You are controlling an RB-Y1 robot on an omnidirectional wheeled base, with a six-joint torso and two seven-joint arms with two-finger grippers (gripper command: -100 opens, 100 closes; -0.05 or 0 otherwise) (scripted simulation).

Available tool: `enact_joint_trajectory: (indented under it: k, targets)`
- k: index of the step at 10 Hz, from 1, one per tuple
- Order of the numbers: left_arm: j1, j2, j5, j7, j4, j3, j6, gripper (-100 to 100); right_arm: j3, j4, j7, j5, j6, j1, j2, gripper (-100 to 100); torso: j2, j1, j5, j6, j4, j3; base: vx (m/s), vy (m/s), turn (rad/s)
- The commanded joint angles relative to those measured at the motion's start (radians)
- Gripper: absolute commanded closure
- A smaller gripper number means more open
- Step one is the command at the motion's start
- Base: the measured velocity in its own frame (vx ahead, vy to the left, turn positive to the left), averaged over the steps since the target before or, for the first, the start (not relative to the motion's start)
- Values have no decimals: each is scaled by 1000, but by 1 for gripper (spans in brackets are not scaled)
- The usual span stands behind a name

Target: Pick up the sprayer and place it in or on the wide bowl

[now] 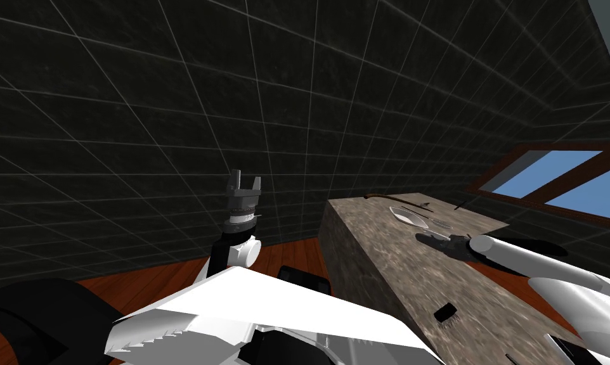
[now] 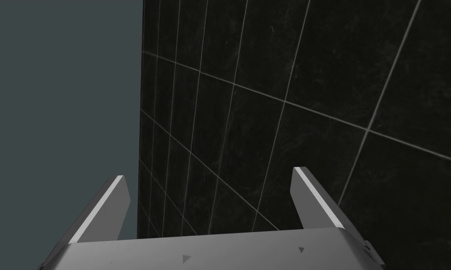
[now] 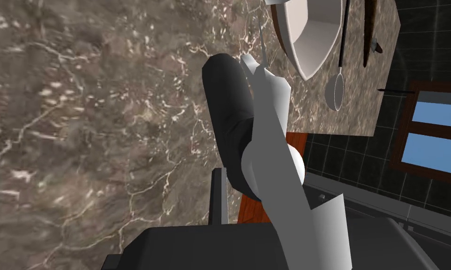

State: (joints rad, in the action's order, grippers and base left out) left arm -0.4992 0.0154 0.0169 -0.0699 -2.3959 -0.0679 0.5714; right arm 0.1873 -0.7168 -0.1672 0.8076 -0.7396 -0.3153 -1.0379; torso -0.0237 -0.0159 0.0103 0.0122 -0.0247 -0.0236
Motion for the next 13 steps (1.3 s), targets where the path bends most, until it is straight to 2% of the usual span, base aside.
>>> enact_joint_trajectory:
  k: [1, 4, 8, 9, 11, 12, 13]
  targets:
    - [0, 0, 0, 0, 0, 0, 0, 0, 4, -9, -6, -40, -3, 12, -4, 100, 0, 0, 0, 0, 0, 0, 31, 9, -7]
    - [0, 0, 0, 0, 0, 0, 0, 0, 11, 28, 17, -145, 9, 21, -29, 100, 0, 1, -1, 0, 0, 0, 62, 20, 30]
    - [0, 0, 0, 0, 0, 0, 0, 0, 12, 46, 27, -261, 14, 27, -41, 100, 1, 0, 0, -1, 0, 0, 46, 3, 22]
    - [0, 0, 0, 0, 0, 0, 0, 0, 12, 46, 27, -272, 14, 27, -41, 100, 0, 0, -1, 0, 0, 0, 23, -3, -6]
    - [0, 0, 0, 0, 0, 0, 0, 0, 11, 65, 36, -345, 20, 33, -52, 100, 1, 1, -1, -1, 1, 1, 44, 2, 37]
    - [0, 0, 0, 0, 0, 0, 0, 0, 11, 65, 36, -349, 20, 33, -52, 100, 1, 1, -1, -1, 1, 1, 19, -2, -1]
    - [0, 0, 0, 0, 0, 0, 0, 0, 9, 83, 44, -394, 25, 39, -63, 100, 2, 1, -1, 0, 1, 1, 39, -1, 66]
